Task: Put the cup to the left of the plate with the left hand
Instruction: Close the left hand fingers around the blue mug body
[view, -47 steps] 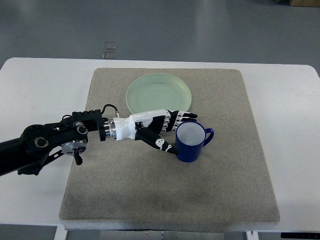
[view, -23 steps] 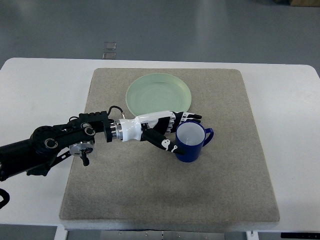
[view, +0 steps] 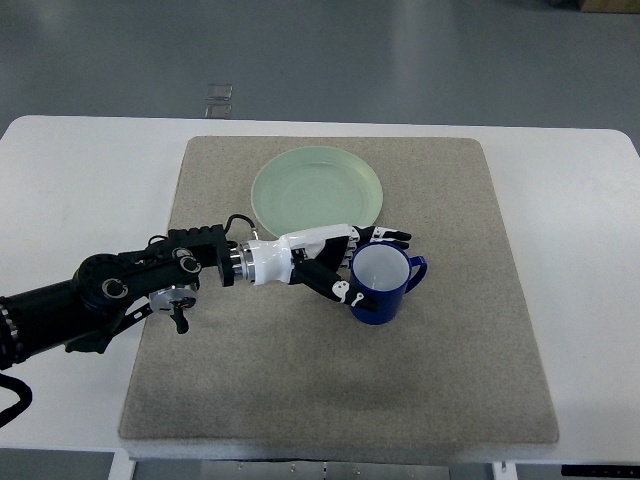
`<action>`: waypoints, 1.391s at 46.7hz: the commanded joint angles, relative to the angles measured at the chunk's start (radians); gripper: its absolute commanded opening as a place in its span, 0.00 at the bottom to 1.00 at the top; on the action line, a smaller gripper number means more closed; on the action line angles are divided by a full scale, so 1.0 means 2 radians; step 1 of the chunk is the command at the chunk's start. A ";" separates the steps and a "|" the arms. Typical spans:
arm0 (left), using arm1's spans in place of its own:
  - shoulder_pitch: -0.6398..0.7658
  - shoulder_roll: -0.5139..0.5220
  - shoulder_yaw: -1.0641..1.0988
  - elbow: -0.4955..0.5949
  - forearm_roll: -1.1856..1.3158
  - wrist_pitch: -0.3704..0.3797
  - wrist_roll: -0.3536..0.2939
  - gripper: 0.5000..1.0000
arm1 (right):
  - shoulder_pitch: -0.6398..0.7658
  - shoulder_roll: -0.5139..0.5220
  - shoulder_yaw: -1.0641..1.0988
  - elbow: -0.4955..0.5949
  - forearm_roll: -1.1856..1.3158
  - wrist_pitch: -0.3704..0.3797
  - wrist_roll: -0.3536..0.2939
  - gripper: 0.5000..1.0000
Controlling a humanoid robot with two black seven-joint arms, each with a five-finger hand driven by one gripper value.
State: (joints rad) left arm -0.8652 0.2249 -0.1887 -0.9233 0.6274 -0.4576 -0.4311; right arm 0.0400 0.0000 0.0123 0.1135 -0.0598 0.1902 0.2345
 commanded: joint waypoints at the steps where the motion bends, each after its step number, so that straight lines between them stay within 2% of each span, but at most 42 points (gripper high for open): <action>1: 0.000 -0.001 0.000 0.001 0.000 0.000 0.001 0.99 | 0.000 0.000 0.000 0.000 0.000 0.000 0.000 0.86; 19: 0.000 -0.006 0.000 0.003 0.002 0.000 0.002 0.91 | 0.000 0.000 0.000 0.000 0.000 0.000 0.000 0.86; 25: 0.000 -0.009 0.000 0.006 0.008 0.000 0.002 0.80 | 0.000 0.000 0.000 0.000 0.000 0.000 -0.001 0.86; 29: 0.000 -0.012 0.000 0.010 0.008 0.000 0.002 0.78 | 0.000 0.000 0.000 0.000 0.000 0.000 0.000 0.86; 31: 0.000 -0.013 0.000 0.011 0.010 0.001 0.002 0.71 | 0.000 0.000 0.000 0.000 0.000 0.000 0.000 0.86; 41: 0.000 -0.015 0.000 0.017 0.014 0.010 0.002 0.63 | 0.000 0.000 0.000 0.000 0.000 0.000 0.000 0.86; 47: 0.000 -0.015 0.000 0.017 0.014 0.011 0.002 0.43 | 0.000 0.000 0.000 0.000 0.000 0.000 0.000 0.86; 65: 0.000 -0.020 -0.004 0.016 0.014 0.025 0.002 0.41 | 0.000 0.000 0.000 0.000 0.000 0.000 0.000 0.86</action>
State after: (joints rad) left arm -0.8652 0.1857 -0.1932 -0.8903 0.6551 -0.4188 -0.4264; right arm 0.0399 0.0000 0.0123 0.1136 -0.0598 0.1902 0.2346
